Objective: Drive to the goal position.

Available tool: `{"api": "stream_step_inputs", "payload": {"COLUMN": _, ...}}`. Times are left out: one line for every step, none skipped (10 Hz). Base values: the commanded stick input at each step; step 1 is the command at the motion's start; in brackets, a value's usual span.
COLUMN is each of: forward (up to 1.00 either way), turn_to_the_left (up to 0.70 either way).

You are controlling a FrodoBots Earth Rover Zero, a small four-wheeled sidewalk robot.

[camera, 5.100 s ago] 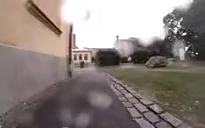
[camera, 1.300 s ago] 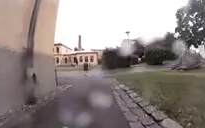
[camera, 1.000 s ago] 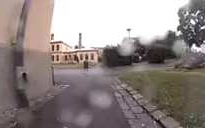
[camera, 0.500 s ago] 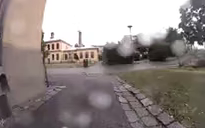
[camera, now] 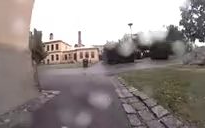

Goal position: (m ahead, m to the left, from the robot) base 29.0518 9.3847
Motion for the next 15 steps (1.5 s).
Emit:
{"api": "stream_step_inputs", "payload": {"forward": 0.85, "turn_to_the_left": 0.0}}
{"api": "stream_step_inputs", "payload": {"forward": 0.85, "turn_to_the_left": 0.0}}
{"api": "stream_step_inputs", "payload": {"forward": 0.85, "turn_to_the_left": 0.0}}
{"api": "stream_step_inputs", "payload": {"forward": 0.85, "turn_to_the_left": 0.0}}
{"api": "stream_step_inputs", "payload": {"forward": 0.85, "turn_to_the_left": 0.0}}
{"api": "stream_step_inputs", "payload": {"forward": 0.85, "turn_to_the_left": 0.0}}
{"api": "stream_step_inputs", "payload": {"forward": 0.85, "turn_to_the_left": 0.0}}
{"api": "stream_step_inputs", "payload": {"forward": 0.85, "turn_to_the_left": 0.1}}
{"api": "stream_step_inputs", "payload": {"forward": 0.85, "turn_to_the_left": 0.31}}
{"api": "stream_step_inputs", "payload": {"forward": 0.85, "turn_to_the_left": 0.34}}
{"api": "stream_step_inputs", "payload": {"forward": 0.85, "turn_to_the_left": 0.34}}
{"api": "stream_step_inputs", "payload": {"forward": 0.85, "turn_to_the_left": 0.34}}
{"api": "stream_step_inputs", "payload": {"forward": 0.85, "turn_to_the_left": 0.34}}
{"api": "stream_step_inputs", "payload": {"forward": 0.85, "turn_to_the_left": 0.34}}
{"api": "stream_step_inputs", "payload": {"forward": 0.85, "turn_to_the_left": 0.34}}
